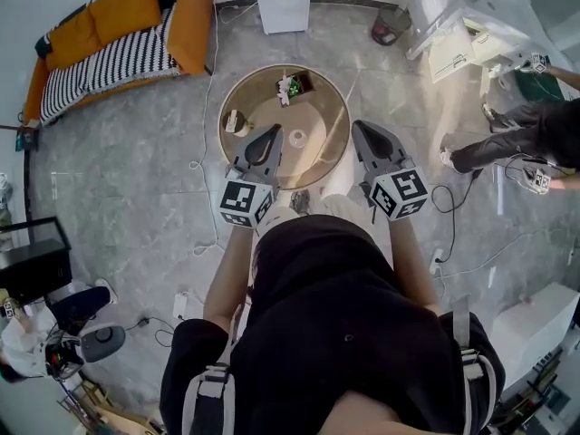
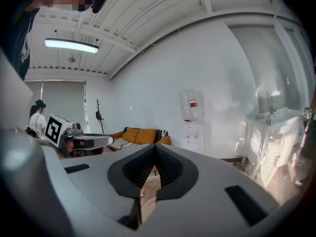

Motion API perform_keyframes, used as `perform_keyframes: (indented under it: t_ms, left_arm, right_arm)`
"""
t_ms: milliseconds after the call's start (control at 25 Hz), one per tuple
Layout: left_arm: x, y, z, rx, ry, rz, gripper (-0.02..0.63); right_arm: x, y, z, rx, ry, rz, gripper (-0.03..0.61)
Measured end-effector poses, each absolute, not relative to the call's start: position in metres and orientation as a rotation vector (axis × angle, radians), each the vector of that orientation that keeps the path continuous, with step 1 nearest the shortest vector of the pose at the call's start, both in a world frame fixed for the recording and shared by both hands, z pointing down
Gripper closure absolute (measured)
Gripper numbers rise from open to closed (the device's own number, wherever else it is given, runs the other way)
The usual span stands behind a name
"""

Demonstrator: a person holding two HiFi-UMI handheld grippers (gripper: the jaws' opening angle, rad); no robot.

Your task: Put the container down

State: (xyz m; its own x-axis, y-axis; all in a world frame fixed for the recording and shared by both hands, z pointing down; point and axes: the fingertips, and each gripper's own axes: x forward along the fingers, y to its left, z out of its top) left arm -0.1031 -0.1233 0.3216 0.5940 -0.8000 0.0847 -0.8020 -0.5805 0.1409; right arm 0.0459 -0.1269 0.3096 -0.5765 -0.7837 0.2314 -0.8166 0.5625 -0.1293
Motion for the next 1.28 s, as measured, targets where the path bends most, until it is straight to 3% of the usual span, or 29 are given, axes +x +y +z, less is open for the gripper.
perform_keyframes:
  t_ms: [1280]
  left_arm:
    - [0.008, 0.157, 0.306, 2.555, -1.466, 0.079, 0.595]
  right_arm:
    - [0.13, 0.131, 0.294, 1.194, -2.766, 0.326, 0.574]
